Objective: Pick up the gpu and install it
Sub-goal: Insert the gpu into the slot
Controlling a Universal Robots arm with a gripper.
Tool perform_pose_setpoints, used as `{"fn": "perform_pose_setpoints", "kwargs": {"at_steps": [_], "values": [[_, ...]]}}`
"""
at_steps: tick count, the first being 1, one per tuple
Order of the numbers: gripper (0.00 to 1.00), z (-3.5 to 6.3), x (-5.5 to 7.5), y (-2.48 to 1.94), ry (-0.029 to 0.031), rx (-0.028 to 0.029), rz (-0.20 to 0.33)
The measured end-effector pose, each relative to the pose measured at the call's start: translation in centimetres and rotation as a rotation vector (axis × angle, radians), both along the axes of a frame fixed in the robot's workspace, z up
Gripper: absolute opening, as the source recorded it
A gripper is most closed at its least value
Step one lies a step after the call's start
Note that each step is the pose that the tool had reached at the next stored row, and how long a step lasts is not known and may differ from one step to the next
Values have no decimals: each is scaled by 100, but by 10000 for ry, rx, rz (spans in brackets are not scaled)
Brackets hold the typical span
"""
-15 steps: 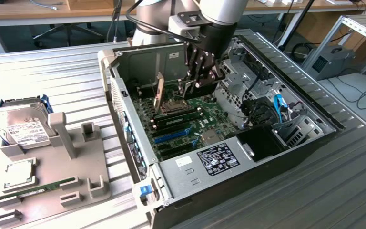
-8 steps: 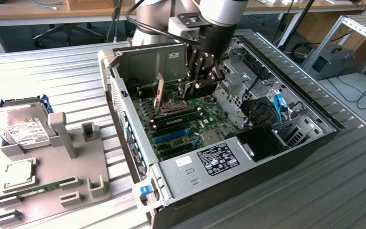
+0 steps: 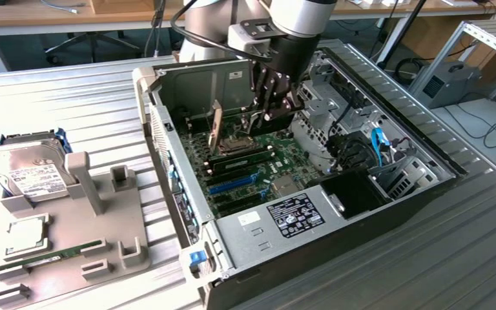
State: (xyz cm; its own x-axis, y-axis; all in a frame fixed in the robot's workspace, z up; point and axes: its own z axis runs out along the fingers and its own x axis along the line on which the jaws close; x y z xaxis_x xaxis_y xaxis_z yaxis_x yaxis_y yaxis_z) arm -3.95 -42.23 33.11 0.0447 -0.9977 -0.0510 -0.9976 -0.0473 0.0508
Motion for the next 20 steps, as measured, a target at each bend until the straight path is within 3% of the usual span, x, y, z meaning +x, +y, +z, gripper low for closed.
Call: {"fn": "perform_pose_setpoints", "kwargs": {"at_steps": [20], "values": [[26, -46, 0, -1, 0, 0, 0]]}}
